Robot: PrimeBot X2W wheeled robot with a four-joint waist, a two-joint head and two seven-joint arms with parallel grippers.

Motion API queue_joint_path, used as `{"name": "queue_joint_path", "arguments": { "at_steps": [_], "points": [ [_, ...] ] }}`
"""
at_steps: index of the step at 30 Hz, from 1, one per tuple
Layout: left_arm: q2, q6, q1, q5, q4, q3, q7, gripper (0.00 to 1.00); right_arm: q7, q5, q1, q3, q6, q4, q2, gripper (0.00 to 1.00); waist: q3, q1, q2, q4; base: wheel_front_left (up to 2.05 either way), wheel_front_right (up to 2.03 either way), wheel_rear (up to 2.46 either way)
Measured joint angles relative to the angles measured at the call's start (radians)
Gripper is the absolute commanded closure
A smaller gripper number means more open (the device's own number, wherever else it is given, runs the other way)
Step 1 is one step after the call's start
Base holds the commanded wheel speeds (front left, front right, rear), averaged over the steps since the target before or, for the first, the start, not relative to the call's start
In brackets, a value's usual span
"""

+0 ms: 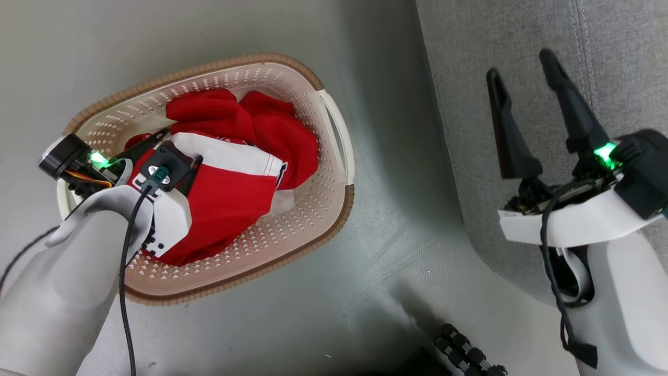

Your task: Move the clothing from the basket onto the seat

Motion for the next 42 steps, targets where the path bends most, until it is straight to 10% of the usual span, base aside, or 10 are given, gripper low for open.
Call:
{"name": "queue_joint_path", "arguments": {
  "at_steps": [5, 8, 25, 42],
  "points": [
    [0.004, 0.0, -0.007, 0.001, 0.027, 0.001, 0.001, 0.11, 0.0, 0.012, -0.033, 0.003, 0.0, -0.002, 0.0, 0.0, 0.02, 0.0, 0.0, -0.01, 0.0, 0.0, 0.0],
    [0.003, 0.0, -0.017, 0.001, 0.034, -0.002, 0.004, 1.0, 0.0, 0.02, -0.039, 0.003, 0.0, -0.002, 0.0, 0.0, 0.03, 0.0, 0.0, -0.015, 0.0, 0.0, 0.0],
    [-0.024, 0.002, 0.0, -0.037, -0.006, 0.022, -0.101, 1.0, 0.0, 0.024, -0.091, -0.017, 0.0, 0.03, -0.001, 0.0, 0.0, 0.0, 0.0, 0.009, 0.0, 0.0, 0.0],
    [-0.061, 0.103, 0.093, -0.179, -0.191, 0.188, -0.213, 1.0, 0.0, -0.016, -0.131, -0.018, 0.0, 0.084, -0.003, 0.0, -0.102, 0.0, 0.0, 0.08, 0.0, 0.0, 0.0]
  ]
}}
